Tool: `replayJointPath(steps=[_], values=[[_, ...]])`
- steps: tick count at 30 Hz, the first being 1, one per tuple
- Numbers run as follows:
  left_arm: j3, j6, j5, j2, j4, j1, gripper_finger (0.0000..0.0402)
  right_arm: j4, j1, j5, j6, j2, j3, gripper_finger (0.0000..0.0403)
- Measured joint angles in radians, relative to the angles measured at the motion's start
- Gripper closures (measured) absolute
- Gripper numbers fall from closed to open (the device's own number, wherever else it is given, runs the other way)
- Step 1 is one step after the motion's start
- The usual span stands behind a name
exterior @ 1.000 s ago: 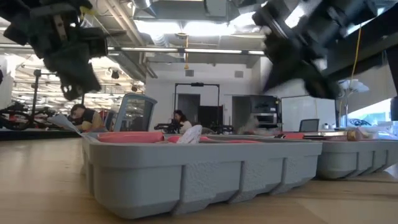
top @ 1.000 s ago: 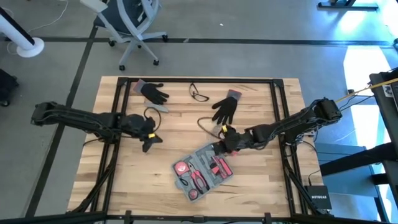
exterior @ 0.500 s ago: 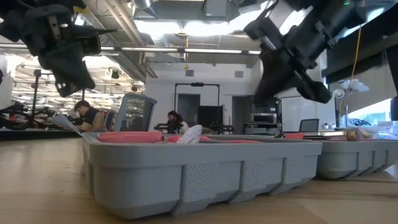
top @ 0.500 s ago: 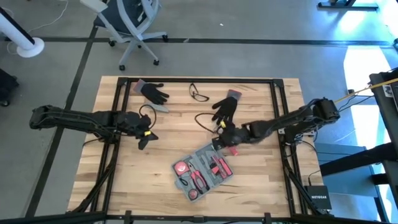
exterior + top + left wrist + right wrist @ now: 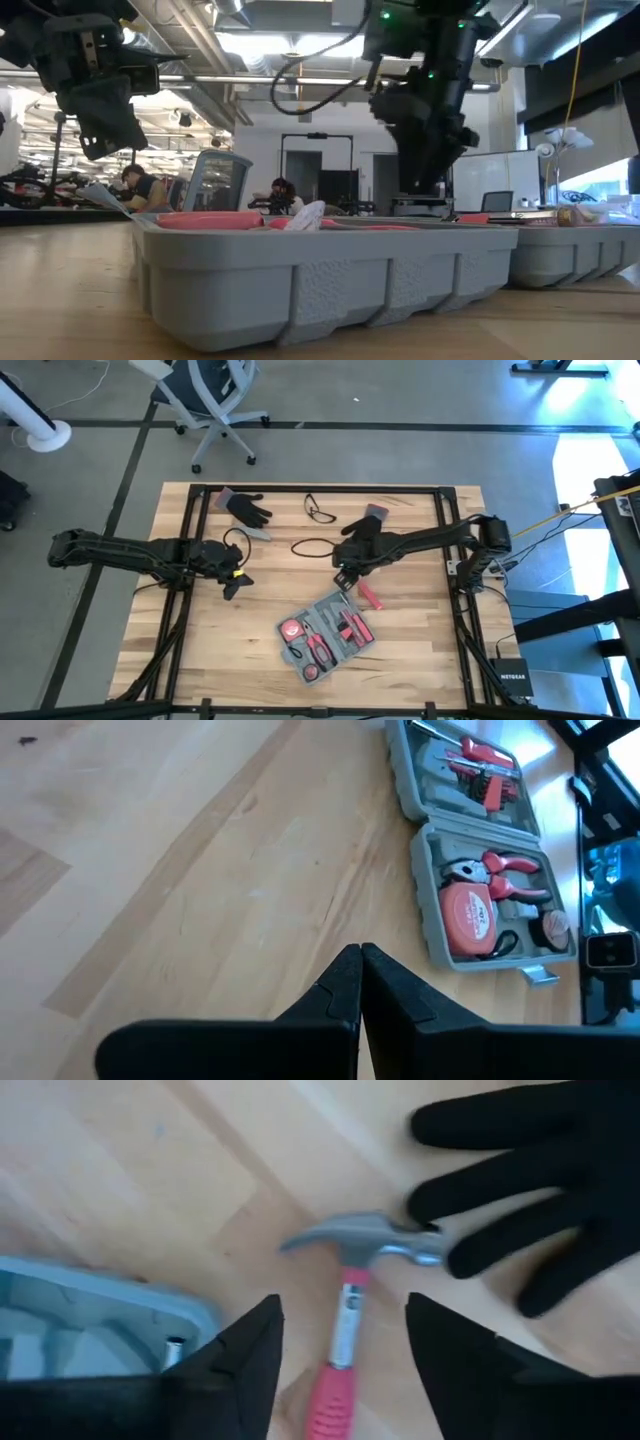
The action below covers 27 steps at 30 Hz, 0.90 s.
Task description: Prefit tool cases
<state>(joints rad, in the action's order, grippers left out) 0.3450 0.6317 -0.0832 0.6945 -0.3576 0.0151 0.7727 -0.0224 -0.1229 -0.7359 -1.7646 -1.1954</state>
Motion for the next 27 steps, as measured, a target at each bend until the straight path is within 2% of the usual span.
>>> replayJointPath(steps=[6, 16, 19, 22, 23, 27], values=[[0.000, 0.022, 0.015, -0.001, -0.007, 0.000, 0.0401, 0.033, 0.010, 0.043, -0.023, -0.084, -0.011, 0.0202], [0.000, 0.054, 0.019, 0.000, -0.008, 0.000, 0.0402, 0.038, 0.009, 0.033, -0.021, -0.155, -0.006, 0.0234], [0.000, 0.058, 0.019, 0.000, -0.007, 0.000, 0.0401, 0.043, 0.009, 0.087, -0.013, -0.184, -0.012, 0.0276], [0.000, 0.076, 0.019, 0.000, -0.009, 0.000, 0.0402, 0.037, 0.018, 0.141, 0.007, -0.207, -0.015, 0.0369], [0.000, 0.083, 0.019, 0.000, -0.011, 0.000, 0.0402, 0.038, 0.027, 0.130, 0.016, -0.208, -0.014, 0.0381], [0.000, 0.094, 0.018, -0.001, -0.027, 0.000, 0.0402, 0.097, 0.045, 0.126, 0.008, -0.195, -0.027, 0.0389]])
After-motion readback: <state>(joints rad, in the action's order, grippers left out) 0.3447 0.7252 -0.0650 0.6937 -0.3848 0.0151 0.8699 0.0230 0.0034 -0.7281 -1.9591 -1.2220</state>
